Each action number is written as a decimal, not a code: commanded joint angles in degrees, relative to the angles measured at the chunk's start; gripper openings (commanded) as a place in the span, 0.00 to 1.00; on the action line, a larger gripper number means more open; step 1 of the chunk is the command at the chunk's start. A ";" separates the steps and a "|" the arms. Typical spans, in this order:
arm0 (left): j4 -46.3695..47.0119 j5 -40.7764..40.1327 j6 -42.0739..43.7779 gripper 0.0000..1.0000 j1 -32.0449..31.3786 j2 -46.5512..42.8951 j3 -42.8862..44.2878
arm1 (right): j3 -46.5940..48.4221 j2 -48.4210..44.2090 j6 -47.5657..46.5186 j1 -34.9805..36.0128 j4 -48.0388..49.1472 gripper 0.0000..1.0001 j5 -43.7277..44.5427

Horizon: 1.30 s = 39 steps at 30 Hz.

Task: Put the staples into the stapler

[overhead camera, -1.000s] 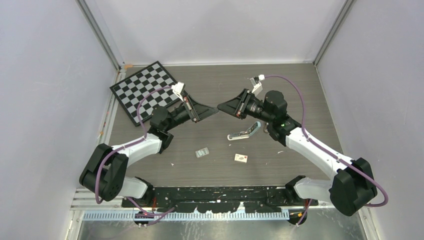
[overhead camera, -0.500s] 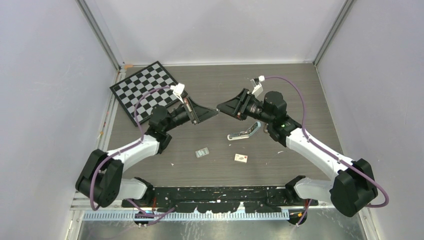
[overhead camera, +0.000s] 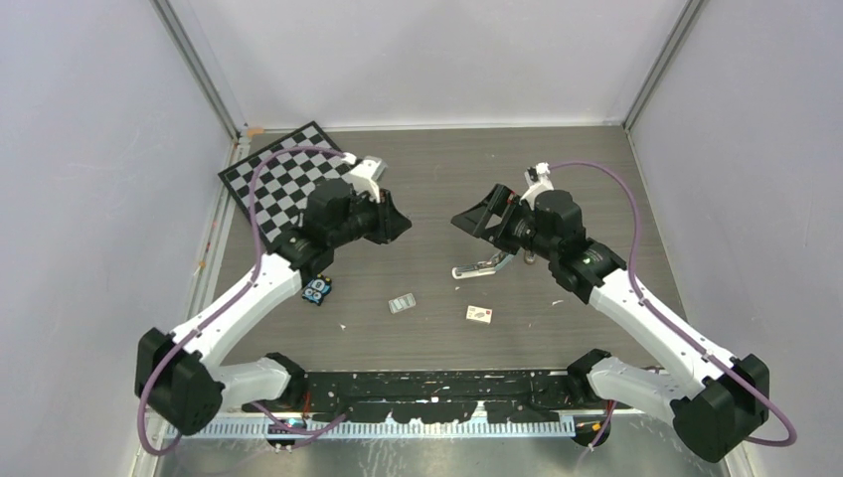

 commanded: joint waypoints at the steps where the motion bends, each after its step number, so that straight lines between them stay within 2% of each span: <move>1: -17.16 -13.85 13.23 0.21 -2.64 8.61 6.99 | 3.15 -3.27 -5.66 0.15 -8.22 1.00 8.38; 5: -20.47 -20.80 12.81 0.23 -4.96 19.26 12.48 | 3.50 -6.06 -8.39 0.04 -11.15 1.00 11.26; 11: -24.52 -26.65 12.18 0.23 -8.36 33.19 19.77 | 5.16 -9.07 -12.34 -0.22 -16.26 1.00 16.37; 15: -26.14 -27.09 11.03 0.23 -8.65 38.54 21.73 | 6.07 -10.21 -13.80 -0.37 -18.41 1.00 18.10; 24: -27.36 -26.59 11.34 0.30 -8.66 42.28 22.82 | 6.81 -9.72 -14.69 -0.85 -18.38 1.00 18.65; 28: -26.46 -25.85 11.66 0.40 -8.66 41.24 22.65 | 7.20 -9.33 -15.27 -0.97 -18.25 1.00 18.77; 32: -24.63 -21.59 14.42 0.47 -8.64 40.06 22.36 | 7.32 -9.02 -15.85 -1.06 -18.21 1.00 18.70; 39: -26.34 -18.69 17.66 0.46 -8.22 41.61 23.66 | 7.34 -9.62 -16.41 -1.26 -18.66 0.99 18.77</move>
